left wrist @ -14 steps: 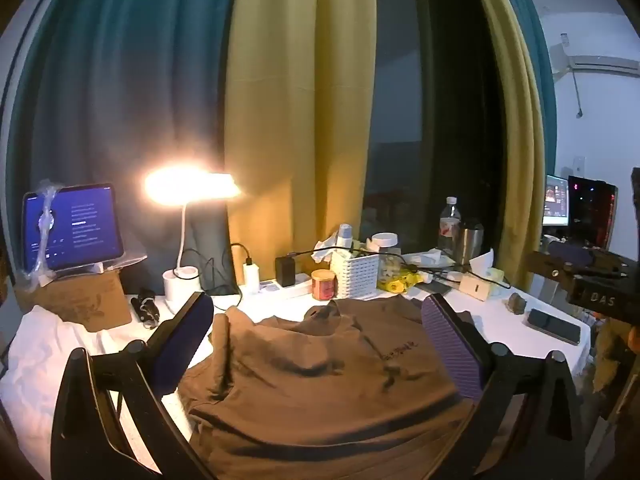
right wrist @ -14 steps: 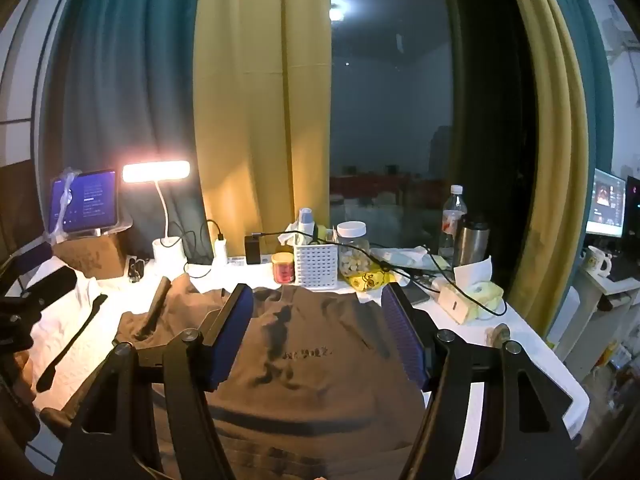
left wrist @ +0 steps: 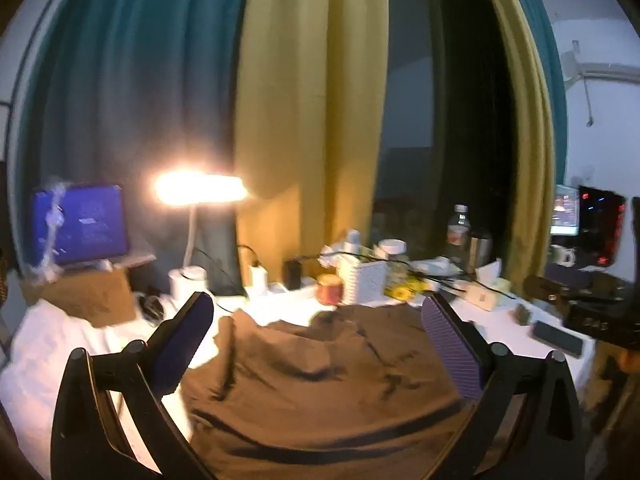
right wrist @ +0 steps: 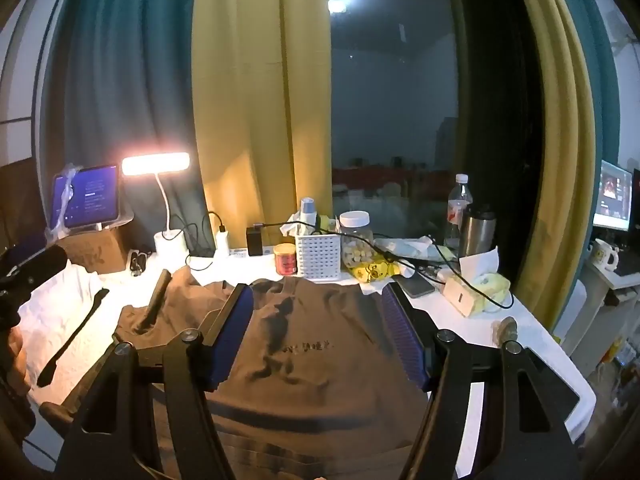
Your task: Fold small clothes
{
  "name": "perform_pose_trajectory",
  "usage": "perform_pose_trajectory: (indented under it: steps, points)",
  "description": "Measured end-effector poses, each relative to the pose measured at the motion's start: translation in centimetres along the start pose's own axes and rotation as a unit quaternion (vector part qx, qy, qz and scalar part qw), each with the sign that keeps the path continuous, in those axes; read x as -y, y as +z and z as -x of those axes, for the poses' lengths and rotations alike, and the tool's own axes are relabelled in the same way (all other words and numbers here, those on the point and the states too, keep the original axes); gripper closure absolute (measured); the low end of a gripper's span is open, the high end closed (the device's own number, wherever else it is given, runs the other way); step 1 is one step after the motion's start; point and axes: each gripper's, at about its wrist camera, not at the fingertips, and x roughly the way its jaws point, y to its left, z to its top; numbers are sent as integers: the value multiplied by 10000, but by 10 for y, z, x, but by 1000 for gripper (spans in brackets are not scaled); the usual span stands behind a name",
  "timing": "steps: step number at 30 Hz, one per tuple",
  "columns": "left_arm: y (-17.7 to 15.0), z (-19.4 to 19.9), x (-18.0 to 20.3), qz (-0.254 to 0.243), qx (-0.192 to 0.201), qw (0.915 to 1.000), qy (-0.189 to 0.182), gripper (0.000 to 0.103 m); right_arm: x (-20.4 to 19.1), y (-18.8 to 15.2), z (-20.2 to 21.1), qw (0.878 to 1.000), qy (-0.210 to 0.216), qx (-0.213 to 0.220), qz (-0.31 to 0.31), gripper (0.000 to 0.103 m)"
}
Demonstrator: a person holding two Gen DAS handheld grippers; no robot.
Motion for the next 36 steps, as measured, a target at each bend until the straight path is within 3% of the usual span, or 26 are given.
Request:
perform_pose_trajectory:
  steps: [9, 36]
  points:
    - [5, 0, -2, 36, -23, 9999, -128, 1, 7, 0, -1, 10000, 25, 11, -40, 33]
    - [-1, 3, -2, 115, -104, 9999, -12, 1, 8, 3, 1, 10000, 23, 48, -25, 33]
